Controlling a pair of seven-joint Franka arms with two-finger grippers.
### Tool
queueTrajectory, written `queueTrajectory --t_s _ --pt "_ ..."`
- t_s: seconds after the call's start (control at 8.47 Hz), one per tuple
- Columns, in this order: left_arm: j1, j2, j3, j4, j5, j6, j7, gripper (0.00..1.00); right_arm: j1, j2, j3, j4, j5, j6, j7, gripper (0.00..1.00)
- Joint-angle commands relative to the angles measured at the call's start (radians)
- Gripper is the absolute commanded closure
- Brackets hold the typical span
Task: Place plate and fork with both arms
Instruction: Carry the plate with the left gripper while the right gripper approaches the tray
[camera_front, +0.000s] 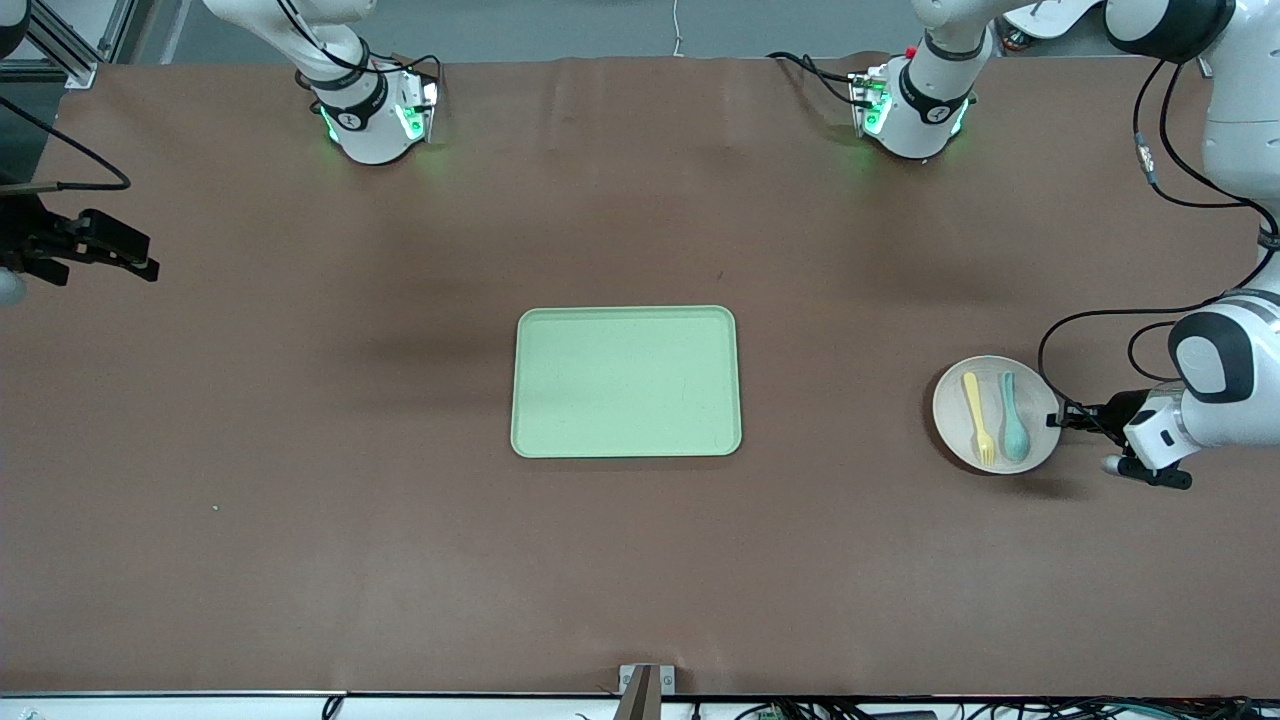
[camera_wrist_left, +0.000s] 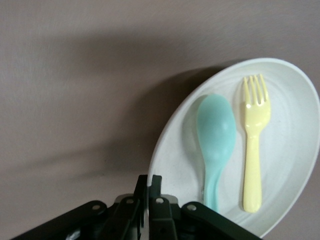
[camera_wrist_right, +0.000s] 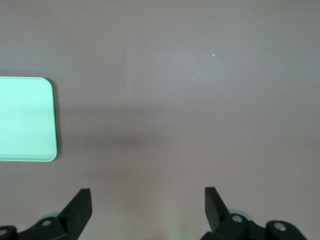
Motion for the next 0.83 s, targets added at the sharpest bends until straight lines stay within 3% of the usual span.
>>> queueTrajectory --t_s 0.0,0.35,0.71 --pt "-0.082 -0.091 0.004 -0.018 0.042 -0.017 -0.019 1.0 0.02 -0.004 0.001 -0.009 -0.005 0.014 0.023 0.0" --pt "-0.208 -0.153 -0.013 -0.013 0.03 -0.095 -0.175 1.0 0.055 0.002 0.001 -0.009 -0.005 0.023 0.054 0.0" --pt "-0.226 -0.139 -0.209 0.011 0.026 -0.107 -0.503 1.0 0.111 0.033 0.001 -0.01 0.001 0.048 0.102 0.0"
